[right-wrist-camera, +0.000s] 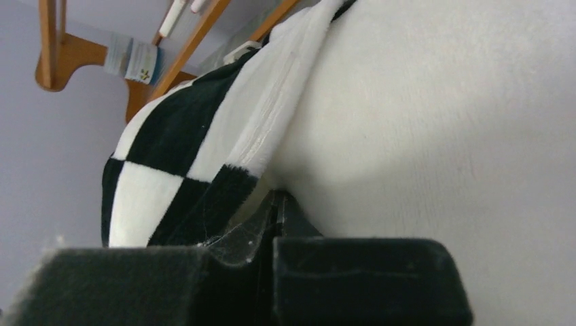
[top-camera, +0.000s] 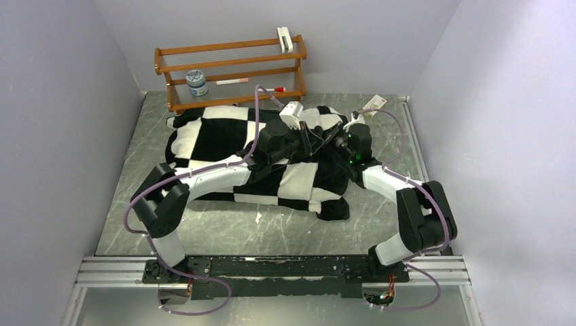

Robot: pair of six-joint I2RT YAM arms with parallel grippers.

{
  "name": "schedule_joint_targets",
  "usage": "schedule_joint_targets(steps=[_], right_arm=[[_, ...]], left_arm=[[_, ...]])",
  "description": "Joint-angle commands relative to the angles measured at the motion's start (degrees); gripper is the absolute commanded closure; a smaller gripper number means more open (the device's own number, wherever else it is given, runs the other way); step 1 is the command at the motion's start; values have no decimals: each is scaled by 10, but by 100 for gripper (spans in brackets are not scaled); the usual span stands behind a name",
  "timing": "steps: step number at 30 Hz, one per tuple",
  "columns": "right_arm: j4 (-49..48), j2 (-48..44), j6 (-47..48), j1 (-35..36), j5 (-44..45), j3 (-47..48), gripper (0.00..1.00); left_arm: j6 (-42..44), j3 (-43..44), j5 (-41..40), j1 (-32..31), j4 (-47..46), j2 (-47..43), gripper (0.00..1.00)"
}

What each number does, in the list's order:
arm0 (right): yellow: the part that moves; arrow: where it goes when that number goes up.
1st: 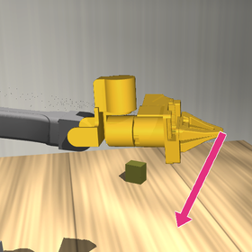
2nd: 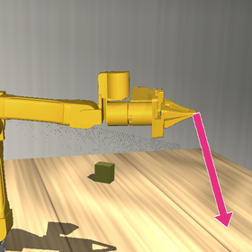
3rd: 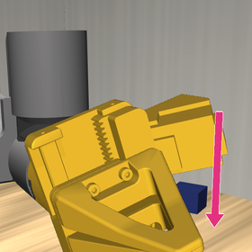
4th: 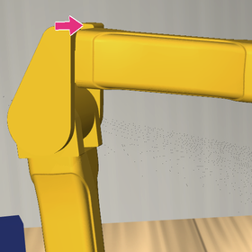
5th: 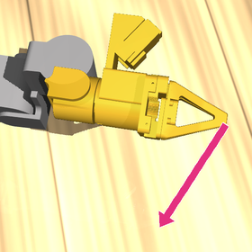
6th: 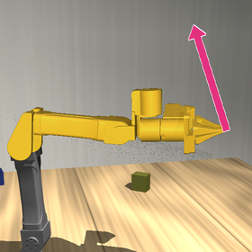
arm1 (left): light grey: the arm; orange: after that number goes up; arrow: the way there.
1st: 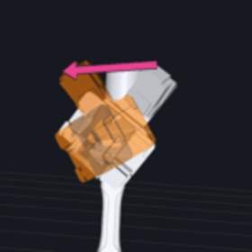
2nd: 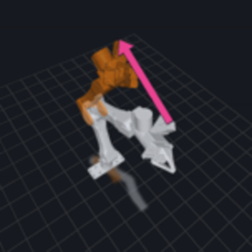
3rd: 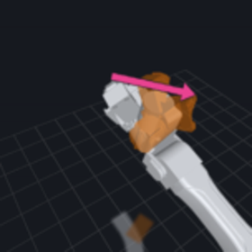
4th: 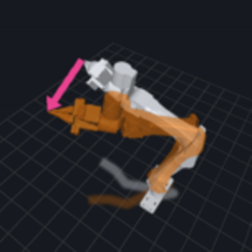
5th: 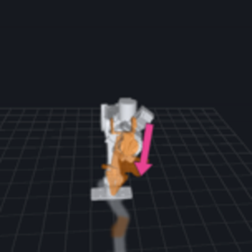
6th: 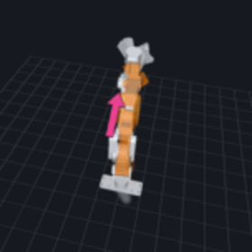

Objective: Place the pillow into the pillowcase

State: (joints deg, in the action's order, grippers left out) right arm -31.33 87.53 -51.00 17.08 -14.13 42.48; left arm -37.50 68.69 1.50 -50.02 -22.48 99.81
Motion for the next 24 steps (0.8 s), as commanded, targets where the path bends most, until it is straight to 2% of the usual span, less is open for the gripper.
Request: schedule_joint_targets(steps=[1, 5, 8, 15, 19, 24], right_arm=[[94, -55, 29, -6, 31, 24, 97], [221, -98, 67, -14, 67, 53, 86], [291, -130, 91, -15, 73, 65, 78], [434, -200, 133, -15, 75, 107, 67], [451, -264, 154, -14, 16, 83, 55], [468, -319, 164, -13, -73, 52, 55]], left_arm=[[-20, 28, 56, -13, -32, 14, 74], [-9, 37, 64, -12, 3, -12, 55], [12, 56, 66, -12, 55, -31, 46], [52, 57, 14, -3, 155, -100, 42], [83, 87, 9, 31, 261, -125, 41], [117, 80, 1, 95, 340, -170, 40]])
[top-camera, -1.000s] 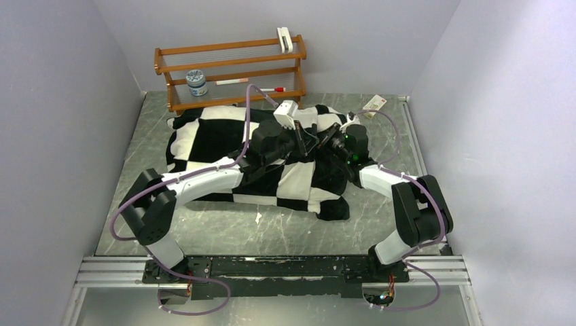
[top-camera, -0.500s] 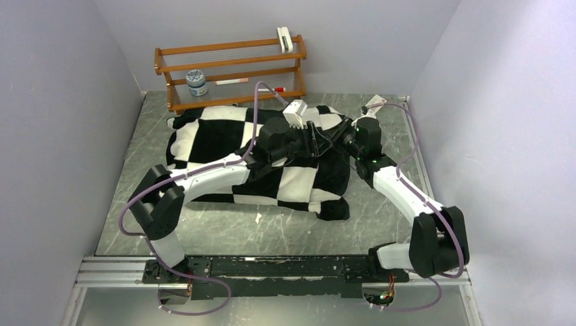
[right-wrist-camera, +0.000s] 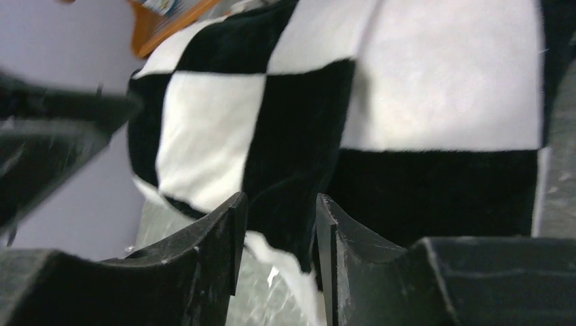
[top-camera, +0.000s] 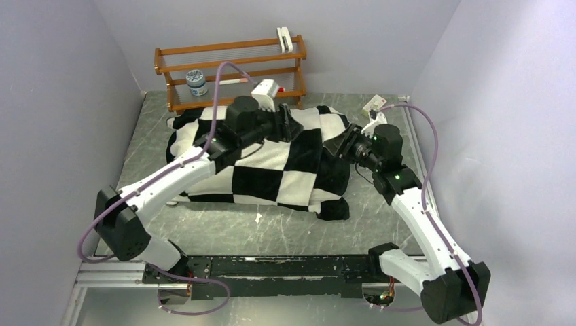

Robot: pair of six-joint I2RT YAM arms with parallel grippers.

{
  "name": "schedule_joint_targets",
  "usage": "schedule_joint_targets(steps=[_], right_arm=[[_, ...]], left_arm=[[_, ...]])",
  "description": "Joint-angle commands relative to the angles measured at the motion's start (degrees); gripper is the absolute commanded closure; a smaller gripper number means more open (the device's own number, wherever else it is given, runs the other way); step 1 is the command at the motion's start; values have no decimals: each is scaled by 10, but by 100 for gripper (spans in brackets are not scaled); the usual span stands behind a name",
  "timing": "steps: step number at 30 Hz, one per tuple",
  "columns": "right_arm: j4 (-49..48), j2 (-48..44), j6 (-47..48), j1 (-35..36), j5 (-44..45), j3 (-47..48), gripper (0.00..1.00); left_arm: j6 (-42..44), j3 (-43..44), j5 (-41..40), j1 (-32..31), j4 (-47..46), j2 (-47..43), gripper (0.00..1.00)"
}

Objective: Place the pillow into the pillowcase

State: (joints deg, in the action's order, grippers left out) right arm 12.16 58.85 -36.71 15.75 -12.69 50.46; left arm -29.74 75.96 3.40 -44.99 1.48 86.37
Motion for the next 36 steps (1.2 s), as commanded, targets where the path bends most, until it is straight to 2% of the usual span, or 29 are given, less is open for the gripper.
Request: schedule_joint_targets(steps=[1, 4, 9, 14, 18, 23, 26, 29, 33, 36], right_arm=[[20, -44, 12, 3, -123, -39, 56], [-33, -77, -24, 13, -175, -88, 61], [-53, -62, -45, 51, -181, -132, 62], [15, 4, -32, 83, -79, -137, 61], [16, 30, -32, 83, -2, -175, 61], [12, 35, -12, 83, 46, -184, 61], [58, 15, -17, 85, 51, -162, 61], [133, -37, -65, 84, 66, -144, 56], [230, -97, -189, 85, 94, -140, 52], [333, -100, -265, 85, 141, -123, 51]], left_arm=[[44, 3, -12, 60, 112, -44, 39], [63, -9, -7, 101, 157, -72, 38], [77, -46, -41, 151, 217, -130, 34], [49, -118, -63, 205, 216, -175, 30], [43, -162, -78, 258, 215, -173, 32], [11, -250, -60, 350, 107, -143, 40], [5, -275, -43, 373, 70, -87, 43], [9, -275, -11, 378, 61, -57, 44], [-8, -248, -6, 378, 65, -87, 40], [-26, -184, 2, 377, 122, -106, 35]])
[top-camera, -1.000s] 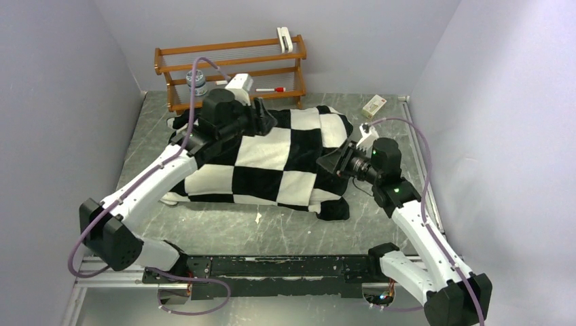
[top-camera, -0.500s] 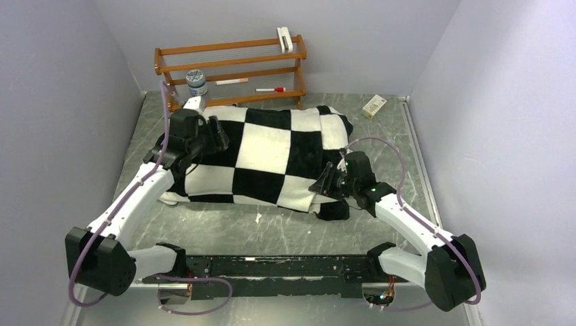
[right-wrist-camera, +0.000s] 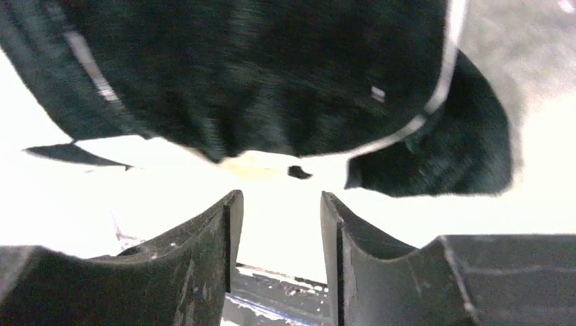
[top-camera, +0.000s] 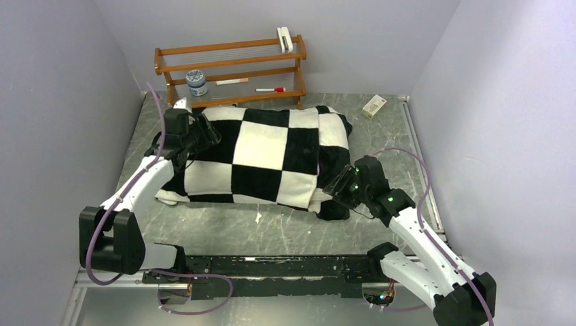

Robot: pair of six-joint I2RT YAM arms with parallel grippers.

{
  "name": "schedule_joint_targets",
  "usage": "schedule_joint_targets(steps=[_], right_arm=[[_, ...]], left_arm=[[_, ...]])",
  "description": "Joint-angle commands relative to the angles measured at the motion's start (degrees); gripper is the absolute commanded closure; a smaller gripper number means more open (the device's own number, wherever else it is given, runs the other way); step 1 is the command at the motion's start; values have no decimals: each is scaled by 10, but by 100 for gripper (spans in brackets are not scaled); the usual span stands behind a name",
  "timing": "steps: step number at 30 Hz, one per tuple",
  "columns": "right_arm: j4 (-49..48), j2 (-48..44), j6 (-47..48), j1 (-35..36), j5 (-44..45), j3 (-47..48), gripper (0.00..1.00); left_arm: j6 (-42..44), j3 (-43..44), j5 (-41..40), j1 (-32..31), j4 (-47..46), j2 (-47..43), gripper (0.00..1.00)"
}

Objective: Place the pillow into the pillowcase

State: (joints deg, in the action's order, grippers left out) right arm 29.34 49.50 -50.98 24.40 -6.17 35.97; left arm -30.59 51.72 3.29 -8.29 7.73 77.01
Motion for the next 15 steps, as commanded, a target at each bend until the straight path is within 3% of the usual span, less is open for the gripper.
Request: schedule_joint_targets(steps=[1, 5, 7, 15], right_arm=[[189, -11, -139, -2, 98, 27, 51], [242, -37, -186, -1, 194, 26, 51], [242, -42, -202, -2, 212, 16, 51], [103, -15, -238, -1, 166, -84, 48]], left_arm=[[-23, 80, 7, 11, 83, -18, 34], [-69, 147, -29, 11, 188, -44, 30], [-104, 156, -87, 11, 245, -65, 29], [-197, 107, -243, 45, 357, -105, 22]])
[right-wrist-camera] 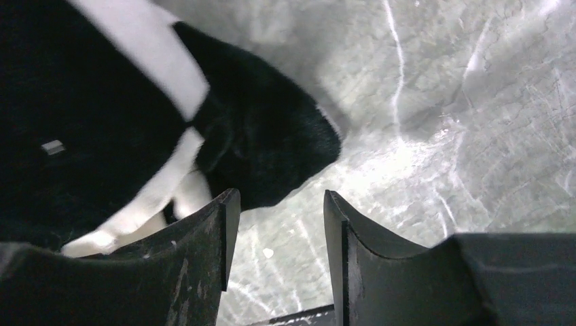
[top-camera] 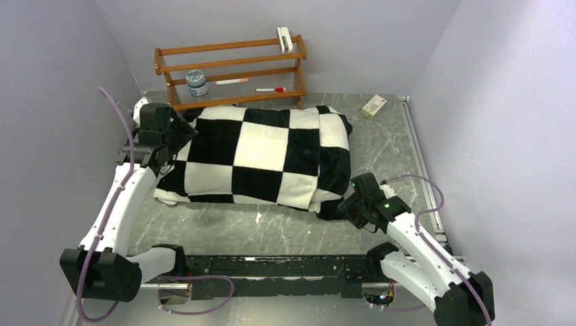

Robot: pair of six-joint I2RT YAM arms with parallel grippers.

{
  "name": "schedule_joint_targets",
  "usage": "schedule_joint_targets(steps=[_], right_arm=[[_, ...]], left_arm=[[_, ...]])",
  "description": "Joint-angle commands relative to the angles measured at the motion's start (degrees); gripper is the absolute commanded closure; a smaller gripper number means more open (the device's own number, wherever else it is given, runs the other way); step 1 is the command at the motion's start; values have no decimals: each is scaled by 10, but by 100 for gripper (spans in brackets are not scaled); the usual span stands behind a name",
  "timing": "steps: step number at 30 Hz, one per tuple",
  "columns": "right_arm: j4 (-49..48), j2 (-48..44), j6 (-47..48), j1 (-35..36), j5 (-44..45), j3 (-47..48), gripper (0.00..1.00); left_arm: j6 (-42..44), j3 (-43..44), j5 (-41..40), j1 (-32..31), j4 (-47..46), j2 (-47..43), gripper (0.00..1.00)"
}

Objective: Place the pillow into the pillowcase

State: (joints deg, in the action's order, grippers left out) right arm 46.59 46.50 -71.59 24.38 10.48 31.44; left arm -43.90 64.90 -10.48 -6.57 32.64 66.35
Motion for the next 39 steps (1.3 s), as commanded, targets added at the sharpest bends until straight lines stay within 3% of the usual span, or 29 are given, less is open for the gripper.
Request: schedule_joint_targets(steps=[1, 9, 15, 20, 26, 27, 33, 39], right_arm=[[-85, 17, -40, -1, 0, -47, 47], [-188, 30, -54, -1, 19, -103, 46], [-226, 62, -46, -2, 28, -119, 47], [-233, 63, -42, -2, 43, -125, 60], [-241, 51, -32, -2, 59, -130, 97], [-235, 50, -29, -2, 62, -127, 100], [-223, 22, -13, -1, 65, -120, 100], [-228, 2, -5, -1, 55, -122, 100]], left_arm=[[-79, -34, -124, 39, 123, 0, 23], [-152, -140, -149, 169, 156, -3, 27], [-163, -198, -96, 213, 127, 3, 21], [-181, -229, -68, 239, 129, -6, 23], [-193, -274, -24, 249, 98, 9, 25], [-188, -280, -18, 252, 84, 14, 24], [-164, -256, 9, 271, 61, 55, 15], [-245, -218, -29, 275, 138, 13, 22]])
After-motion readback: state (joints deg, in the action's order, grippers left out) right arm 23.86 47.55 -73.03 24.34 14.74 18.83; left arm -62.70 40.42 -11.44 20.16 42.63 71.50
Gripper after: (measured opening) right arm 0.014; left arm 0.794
